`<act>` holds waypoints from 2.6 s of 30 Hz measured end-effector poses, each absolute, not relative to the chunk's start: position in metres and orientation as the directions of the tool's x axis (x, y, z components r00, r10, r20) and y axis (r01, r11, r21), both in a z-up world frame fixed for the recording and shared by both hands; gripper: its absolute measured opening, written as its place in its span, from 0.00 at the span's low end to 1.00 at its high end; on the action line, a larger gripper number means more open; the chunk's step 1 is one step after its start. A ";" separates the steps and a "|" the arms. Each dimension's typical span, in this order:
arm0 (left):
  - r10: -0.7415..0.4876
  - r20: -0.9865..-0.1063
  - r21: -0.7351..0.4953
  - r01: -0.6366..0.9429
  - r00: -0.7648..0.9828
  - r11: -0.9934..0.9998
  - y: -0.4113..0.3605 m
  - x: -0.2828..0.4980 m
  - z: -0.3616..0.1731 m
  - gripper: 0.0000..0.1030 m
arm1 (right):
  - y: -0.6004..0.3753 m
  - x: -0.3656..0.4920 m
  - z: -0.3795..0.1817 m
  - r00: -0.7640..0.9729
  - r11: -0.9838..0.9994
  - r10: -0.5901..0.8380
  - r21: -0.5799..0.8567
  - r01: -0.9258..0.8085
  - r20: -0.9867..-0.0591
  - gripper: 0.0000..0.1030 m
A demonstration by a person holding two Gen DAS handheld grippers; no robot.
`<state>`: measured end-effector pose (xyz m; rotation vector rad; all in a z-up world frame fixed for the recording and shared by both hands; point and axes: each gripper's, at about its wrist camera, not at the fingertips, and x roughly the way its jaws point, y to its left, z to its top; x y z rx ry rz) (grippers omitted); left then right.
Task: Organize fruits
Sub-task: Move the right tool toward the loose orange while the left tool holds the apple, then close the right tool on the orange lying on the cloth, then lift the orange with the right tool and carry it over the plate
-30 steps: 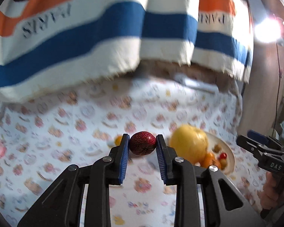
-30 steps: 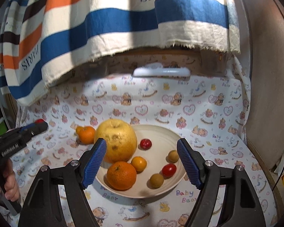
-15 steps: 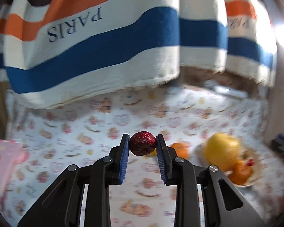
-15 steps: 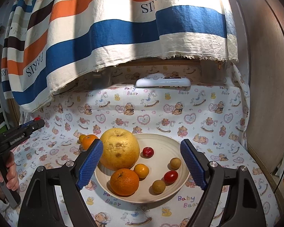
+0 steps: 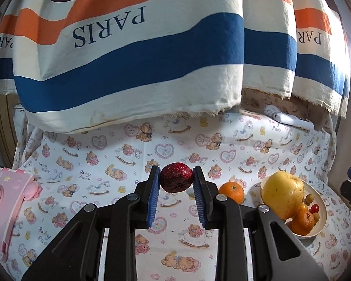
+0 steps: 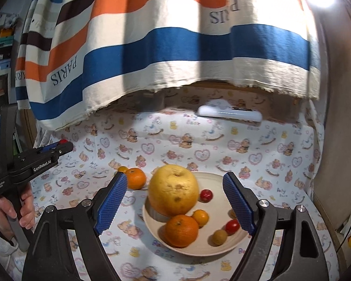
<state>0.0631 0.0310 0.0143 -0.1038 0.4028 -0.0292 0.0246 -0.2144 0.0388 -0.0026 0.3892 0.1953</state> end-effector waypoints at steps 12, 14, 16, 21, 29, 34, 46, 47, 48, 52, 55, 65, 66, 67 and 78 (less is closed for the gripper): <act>-0.087 -0.434 -0.210 -0.007 0.897 0.978 0.052 0.072 0.016 0.26 | -0.124 0.086 0.053 0.840 0.980 0.161 -0.015 -0.198 -0.518 0.77; -0.077 -0.421 -0.224 -0.021 0.904 0.974 0.059 0.070 0.021 0.26 | -0.117 0.105 0.045 0.802 0.981 0.165 0.011 -0.194 -0.575 0.75; -0.078 -0.420 -0.242 -0.029 0.904 0.970 0.066 0.070 0.022 0.26 | -0.112 0.125 0.033 0.757 0.981 0.180 0.052 -0.189 -0.628 0.73; -0.064 -0.451 -0.264 -0.065 0.890 0.962 0.078 0.082 0.013 0.26 | -0.102 0.159 0.009 0.715 0.989 0.118 0.019 -0.145 -0.689 0.70; -0.064 -0.487 -0.267 -0.079 0.871 0.960 0.082 0.090 0.003 0.26 | -0.083 0.181 -0.011 0.717 0.986 0.048 -0.081 -0.144 -0.695 0.58; -0.071 -0.480 -0.260 -0.065 0.874 0.963 0.077 0.088 0.005 0.26 | -0.076 0.183 -0.020 0.707 0.982 0.033 -0.109 -0.154 -0.706 0.57; -0.080 -0.473 -0.227 -0.033 0.877 0.973 0.065 0.082 0.014 0.26 | -0.051 0.198 -0.040 0.661 0.936 -0.090 -0.290 -0.199 -0.745 0.63; -0.076 -0.478 -0.224 -0.038 0.875 0.974 0.066 0.082 0.014 0.26 | -0.050 0.198 -0.042 0.660 0.929 -0.108 -0.311 -0.198 -0.743 0.63; -0.072 -0.482 -0.228 -0.046 0.873 0.973 0.068 0.083 0.014 0.26 | -0.047 0.198 -0.045 0.664 0.920 -0.127 -0.338 -0.199 -0.737 0.63; -0.049 -0.485 -0.227 -0.072 0.873 0.971 0.074 0.084 0.013 0.26 | -0.047 0.189 -0.050 0.686 0.911 -0.131 -0.360 -0.202 -0.716 0.51; -0.052 -0.490 -0.231 -0.073 0.870 0.970 0.075 0.085 0.012 0.26 | -0.054 0.184 -0.044 0.685 0.939 -0.053 -0.270 -0.214 -0.727 0.48; -0.087 -0.470 -0.257 -0.042 0.878 0.966 0.076 0.077 0.020 0.26 | -0.079 0.154 -0.013 0.607 0.930 0.299 0.081 -0.360 -0.736 0.48; -0.091 -0.470 -0.257 -0.037 0.878 0.966 0.076 0.077 0.022 0.26 | -0.080 0.151 -0.014 0.597 0.926 0.313 0.099 -0.364 -0.738 0.48; -0.092 -0.473 -0.254 -0.036 0.876 0.967 0.075 0.077 0.022 0.26 | -0.081 0.150 -0.016 0.592 0.925 0.316 0.102 -0.365 -0.741 0.48; -0.049 -0.541 -0.197 -0.070 0.839 0.978 0.071 0.087 0.011 0.26 | -0.078 0.148 -0.038 0.592 0.938 0.259 0.052 -0.343 -0.763 0.51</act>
